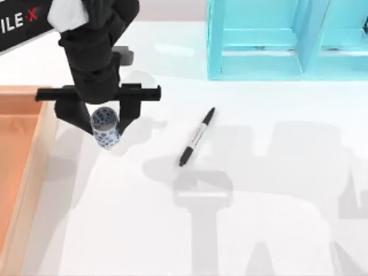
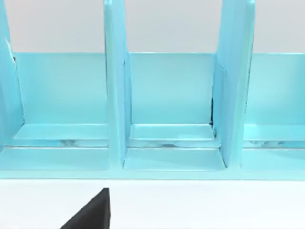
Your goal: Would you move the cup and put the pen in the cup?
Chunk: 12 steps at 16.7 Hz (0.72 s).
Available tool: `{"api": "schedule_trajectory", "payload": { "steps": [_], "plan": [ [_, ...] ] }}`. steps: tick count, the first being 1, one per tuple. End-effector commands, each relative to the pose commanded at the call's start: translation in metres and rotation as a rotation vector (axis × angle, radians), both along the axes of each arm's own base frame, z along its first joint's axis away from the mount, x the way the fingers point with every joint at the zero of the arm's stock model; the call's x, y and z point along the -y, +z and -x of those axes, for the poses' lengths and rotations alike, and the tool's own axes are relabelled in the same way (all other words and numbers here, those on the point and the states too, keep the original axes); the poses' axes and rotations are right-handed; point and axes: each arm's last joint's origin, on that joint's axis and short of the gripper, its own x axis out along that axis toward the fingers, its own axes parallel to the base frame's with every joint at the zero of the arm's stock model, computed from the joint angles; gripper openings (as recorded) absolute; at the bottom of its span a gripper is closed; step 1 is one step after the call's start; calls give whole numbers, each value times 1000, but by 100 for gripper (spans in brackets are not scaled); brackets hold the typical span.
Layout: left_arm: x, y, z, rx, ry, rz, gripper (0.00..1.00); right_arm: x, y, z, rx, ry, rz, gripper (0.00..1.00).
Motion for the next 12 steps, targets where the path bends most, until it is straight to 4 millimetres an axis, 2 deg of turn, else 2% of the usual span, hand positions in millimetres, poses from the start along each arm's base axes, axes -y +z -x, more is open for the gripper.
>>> {"api": "schedule_trajectory", "payload": {
  "steps": [3, 9, 12],
  "plan": [
    [-2, -5, 0, -5, 2, -1, 0, 0, 0, 0, 0, 0, 0, 100],
    [0, -42, 0, 4, 0, 2, 0, 0, 0, 0, 0, 0, 0, 100],
    [0, -45, 0, 0, 0, 0, 0, 0, 0, 0, 0, 0, 0, 100]
  ]
}}
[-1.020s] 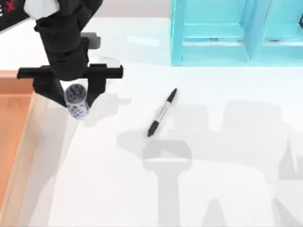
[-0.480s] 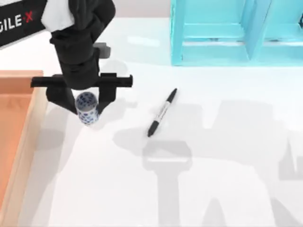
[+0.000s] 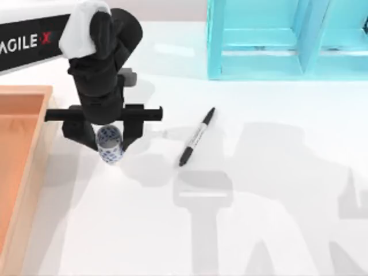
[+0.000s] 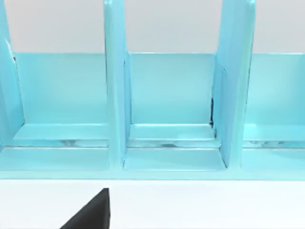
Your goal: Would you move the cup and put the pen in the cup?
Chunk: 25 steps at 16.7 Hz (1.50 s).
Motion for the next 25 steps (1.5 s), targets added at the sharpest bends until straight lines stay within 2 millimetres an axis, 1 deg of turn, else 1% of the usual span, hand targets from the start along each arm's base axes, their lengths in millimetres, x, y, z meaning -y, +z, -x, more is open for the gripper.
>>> {"api": "schedule_trajectory", "payload": {
  "steps": [1, 14, 15, 25],
  "plan": [
    [0, 0, 0, 0, 0, 0, 0, 0, 0, 0, 0, 0, 0, 100],
    [0, 0, 0, 0, 0, 0, 98, 0, 0, 0, 0, 0, 0, 100],
    [0, 0, 0, 0, 0, 0, 100, 0, 0, 0, 0, 0, 0, 100],
    [0, 2, -1, -3, 2, -1, 100, 0, 0, 0, 0, 0, 0, 100]
  ]
}}
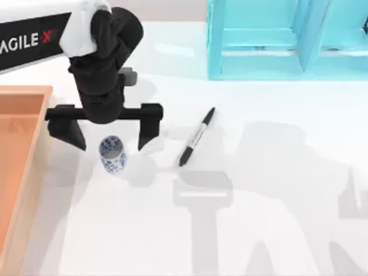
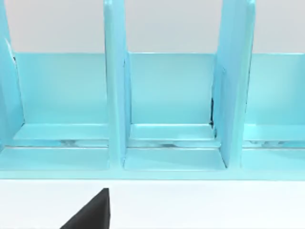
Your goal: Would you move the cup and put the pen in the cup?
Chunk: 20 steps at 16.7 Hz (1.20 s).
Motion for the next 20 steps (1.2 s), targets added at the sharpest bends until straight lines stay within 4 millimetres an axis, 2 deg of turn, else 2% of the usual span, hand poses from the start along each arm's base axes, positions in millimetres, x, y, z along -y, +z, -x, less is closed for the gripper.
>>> {"api": "schedule_trajectory", "payload": {
  "steps": [3, 8, 11, 14, 18, 20],
  "plan": [
    [3, 20, -6, -11, 4, -4, 100, 0, 0, 0, 0, 0, 0, 100],
    [5, 100, -10, -3, 2, -2, 100, 0, 0, 0, 0, 0, 0, 100],
    [1, 136, -2, 0, -1, -1, 100, 0, 0, 0, 0, 0, 0, 100],
    [-1, 148, 1, 3, -1, 1, 100, 0, 0, 0, 0, 0, 0, 100],
    [-1, 146, 0, 4, 0, 0, 100, 0, 0, 0, 0, 0, 0, 100],
    [12, 137, -5, 14, -36, -14, 100, 0, 0, 0, 0, 0, 0, 100]
  ]
}}
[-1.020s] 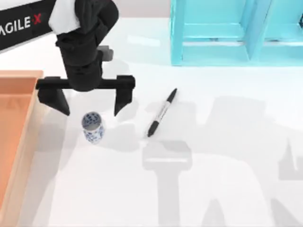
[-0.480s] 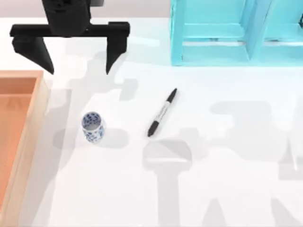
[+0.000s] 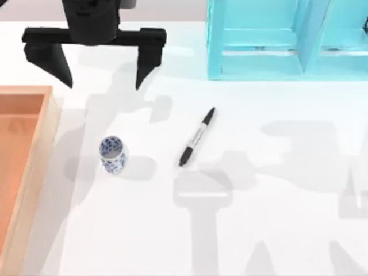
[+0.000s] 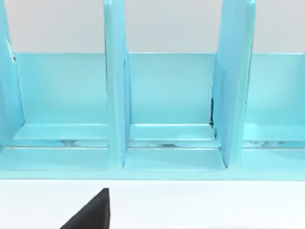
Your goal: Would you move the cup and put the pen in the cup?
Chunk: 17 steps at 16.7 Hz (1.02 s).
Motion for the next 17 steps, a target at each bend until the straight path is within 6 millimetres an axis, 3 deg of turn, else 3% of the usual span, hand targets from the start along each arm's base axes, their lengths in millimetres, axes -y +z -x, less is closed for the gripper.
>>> {"api": "schedule_trajectory", "payload": {
  "steps": [5, 10, 12, 17],
  "plan": [
    [73, -54, -15, 57, -199, -74, 100, 0, 0, 0, 0, 0, 0, 100],
    [146, -114, -9, 120, -394, -144, 100, 0, 0, 0, 0, 0, 0, 100],
    [157, -124, -6, 130, -425, -155, 100, 0, 0, 0, 0, 0, 0, 100],
    [156, -126, -7, 125, -421, -156, 100, 0, 0, 0, 0, 0, 0, 100]
  ]
}}
